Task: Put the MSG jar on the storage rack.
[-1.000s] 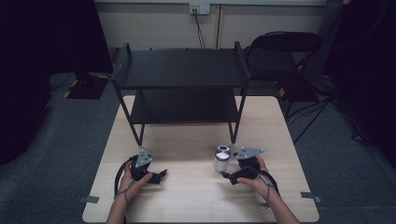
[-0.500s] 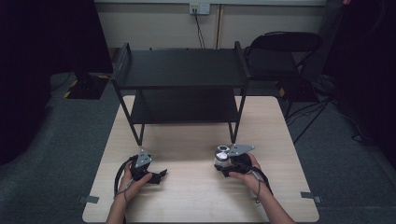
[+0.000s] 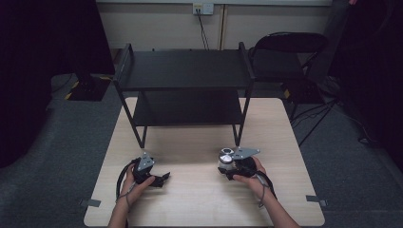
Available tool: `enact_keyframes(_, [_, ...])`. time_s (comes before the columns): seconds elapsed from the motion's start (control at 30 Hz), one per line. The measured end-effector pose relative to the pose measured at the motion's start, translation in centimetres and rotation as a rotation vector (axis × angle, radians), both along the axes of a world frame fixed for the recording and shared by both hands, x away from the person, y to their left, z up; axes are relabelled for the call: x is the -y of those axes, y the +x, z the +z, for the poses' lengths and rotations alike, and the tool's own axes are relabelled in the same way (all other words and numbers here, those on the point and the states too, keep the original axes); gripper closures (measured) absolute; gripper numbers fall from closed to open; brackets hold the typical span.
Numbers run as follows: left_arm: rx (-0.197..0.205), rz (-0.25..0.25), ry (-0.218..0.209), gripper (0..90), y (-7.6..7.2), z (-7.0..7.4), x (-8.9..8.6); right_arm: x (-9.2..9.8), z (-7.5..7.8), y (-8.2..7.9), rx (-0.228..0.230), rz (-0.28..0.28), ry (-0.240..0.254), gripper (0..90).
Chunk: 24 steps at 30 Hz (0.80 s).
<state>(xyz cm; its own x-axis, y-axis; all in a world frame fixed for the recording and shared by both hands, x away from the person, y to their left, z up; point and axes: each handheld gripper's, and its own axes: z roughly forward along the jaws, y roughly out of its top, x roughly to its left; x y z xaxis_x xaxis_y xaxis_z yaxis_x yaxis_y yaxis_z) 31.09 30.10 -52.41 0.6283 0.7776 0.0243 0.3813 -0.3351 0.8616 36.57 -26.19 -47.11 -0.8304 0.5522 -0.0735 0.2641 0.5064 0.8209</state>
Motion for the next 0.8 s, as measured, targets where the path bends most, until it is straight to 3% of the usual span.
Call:
enact_keyframes(0.4, [0.0, -0.001, 0.003, 0.0, 0.0, 0.0, 0.0, -0.1, 1.3, -0.1, -0.018, 0.023, -0.001, 30.8])
enact_keyframes(0.57, [0.0, -0.001, 0.003, 0.0, 0.0, 0.0, 0.0, -0.2, 3.0, -0.2, -0.028, 0.025, 0.016, 30.9])
enact_keyframes(0.8, [0.0, 0.0, 0.0, 0.0, 0.0, 0.0, 0.0, -0.3, 7.0, 0.0, -0.026, 0.024, 0.032, 30.9])
